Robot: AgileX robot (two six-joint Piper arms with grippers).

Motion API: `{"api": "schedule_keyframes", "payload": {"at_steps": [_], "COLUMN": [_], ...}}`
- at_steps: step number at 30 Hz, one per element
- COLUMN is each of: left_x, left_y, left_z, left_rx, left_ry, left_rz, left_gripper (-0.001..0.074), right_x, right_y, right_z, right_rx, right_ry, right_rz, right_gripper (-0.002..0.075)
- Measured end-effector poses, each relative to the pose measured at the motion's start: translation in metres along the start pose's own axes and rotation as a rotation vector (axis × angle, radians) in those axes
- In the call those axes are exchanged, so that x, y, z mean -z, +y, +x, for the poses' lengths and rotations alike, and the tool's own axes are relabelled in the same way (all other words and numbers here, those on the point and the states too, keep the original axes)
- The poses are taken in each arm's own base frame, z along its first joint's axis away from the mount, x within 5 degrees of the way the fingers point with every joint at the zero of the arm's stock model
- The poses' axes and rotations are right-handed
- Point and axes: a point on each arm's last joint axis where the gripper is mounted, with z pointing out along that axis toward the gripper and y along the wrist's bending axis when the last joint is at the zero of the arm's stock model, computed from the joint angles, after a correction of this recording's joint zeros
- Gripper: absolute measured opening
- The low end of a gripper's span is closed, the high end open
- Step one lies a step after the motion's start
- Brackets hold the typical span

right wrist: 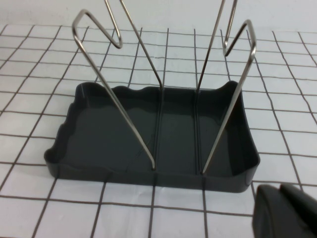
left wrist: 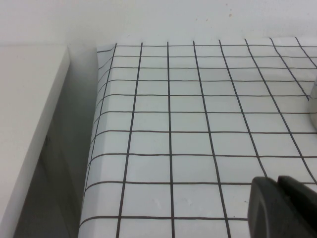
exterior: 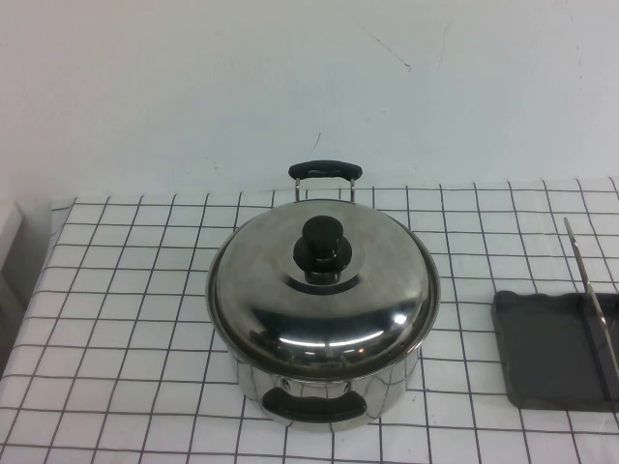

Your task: Put pot lid on rack

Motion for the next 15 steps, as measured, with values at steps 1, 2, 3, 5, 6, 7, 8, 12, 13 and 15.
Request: {"api": "schedule_keyframes", "payload": {"at_steps": [1,2,3,5,6,7,8,12,13,15], "left_x": [0.0000,0.0000,0.0000,0.0000,0.0000,0.0000,0.0000,0.0000,0.0000,0.0000], "left_y": [0.0000,0.0000,0.0000,0.0000,0.0000,0.0000,0.0000,-0.0001,-0.0005,-0.0020], "left_z": [0.0000,0.0000,0.0000,0.0000,0.0000,0.0000,0.0000,0.0000,0.0000,-0.0003], "left_rx": [0.000,0.000,0.000,0.000,0.000,0.000,0.000,0.003,0.013,0.057], "left_ry": [0.000,0.000,0.000,0.000,0.000,0.000,0.000,0.000,0.000,-0.003], "left_rz": [0.000,0.000,0.000,0.000,0.000,0.000,0.000,0.001,0.005,0.022], "left_gripper": [-0.0001,-0.0001,-0.0001,-0.0001,-0.0001,-0.0001,-0.0001,-0.0001,-0.0001,-0.0001], "right_x": [0.0000,0.0000,0.0000,0.0000,0.0000,0.0000,0.0000,0.0000,0.0000,0.0000], "right_y": [0.0000,0.0000,0.0000,0.0000,0.0000,0.0000,0.0000,0.0000,0.0000,0.0000], "right_z": [0.0000,0.0000,0.0000,0.0000,0.0000,0.0000,0.0000,0.0000,0.0000,0.0000], "right_rx": [0.000,0.000,0.000,0.000,0.000,0.000,0.000,0.000,0.000,0.000], "right_ry": [0.000,0.000,0.000,0.000,0.000,0.000,0.000,0.000,0.000,0.000], "right_rz": [0.000,0.000,0.000,0.000,0.000,0.000,0.000,0.000,0.000,0.000], "right_gripper": [-0.0003,-0.0003,-0.0003,-0.0003,-0.0003,-0.0003,-0.0003,-0.0003,-0.0003,-0.0003]}}
